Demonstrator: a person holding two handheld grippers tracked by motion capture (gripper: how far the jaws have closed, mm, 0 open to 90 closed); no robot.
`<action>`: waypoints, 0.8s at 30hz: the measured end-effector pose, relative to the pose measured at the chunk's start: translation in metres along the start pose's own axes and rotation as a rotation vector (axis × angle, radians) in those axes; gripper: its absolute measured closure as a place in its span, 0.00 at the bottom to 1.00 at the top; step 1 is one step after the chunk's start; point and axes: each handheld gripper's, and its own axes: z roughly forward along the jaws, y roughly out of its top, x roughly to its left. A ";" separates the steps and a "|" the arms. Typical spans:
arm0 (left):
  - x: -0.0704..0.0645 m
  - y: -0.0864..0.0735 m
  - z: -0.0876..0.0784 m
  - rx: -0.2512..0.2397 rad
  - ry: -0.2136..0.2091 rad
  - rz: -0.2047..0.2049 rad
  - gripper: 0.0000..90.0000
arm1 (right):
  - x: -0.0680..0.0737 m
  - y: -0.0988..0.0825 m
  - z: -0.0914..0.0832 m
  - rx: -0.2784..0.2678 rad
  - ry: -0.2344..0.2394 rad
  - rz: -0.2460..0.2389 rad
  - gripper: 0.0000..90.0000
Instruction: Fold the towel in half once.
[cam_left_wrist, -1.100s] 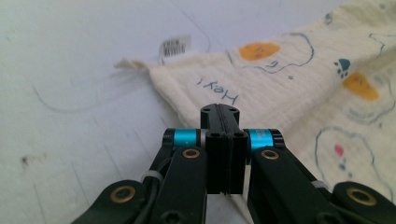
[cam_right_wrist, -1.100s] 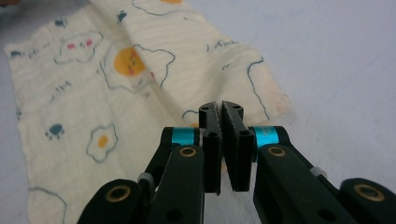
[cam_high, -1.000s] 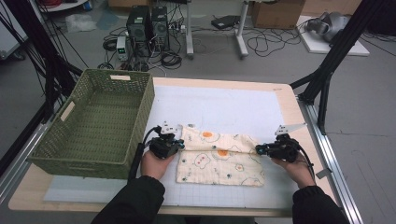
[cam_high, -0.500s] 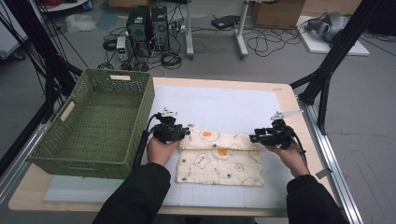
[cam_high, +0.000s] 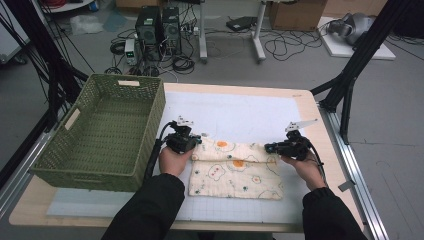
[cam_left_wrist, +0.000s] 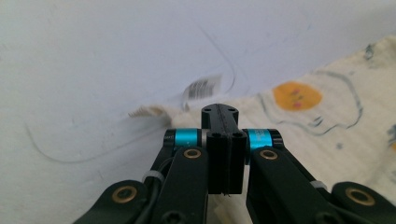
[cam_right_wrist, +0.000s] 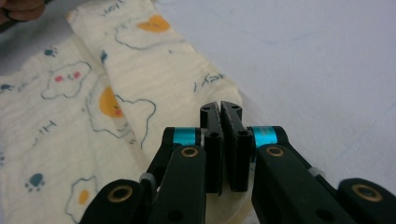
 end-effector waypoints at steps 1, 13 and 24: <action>0.000 0.002 -0.004 -0.016 0.002 0.009 1.00 | 0.002 0.001 -0.004 -0.015 -0.002 -0.007 0.97; -0.001 -0.002 -0.015 -0.005 -0.058 -0.010 0.97 | 0.021 -0.001 -0.025 -0.051 0.005 -0.067 0.97; 0.007 -0.012 0.019 0.081 0.015 -0.041 0.85 | 0.000 -0.005 0.004 0.012 -0.015 -0.003 0.96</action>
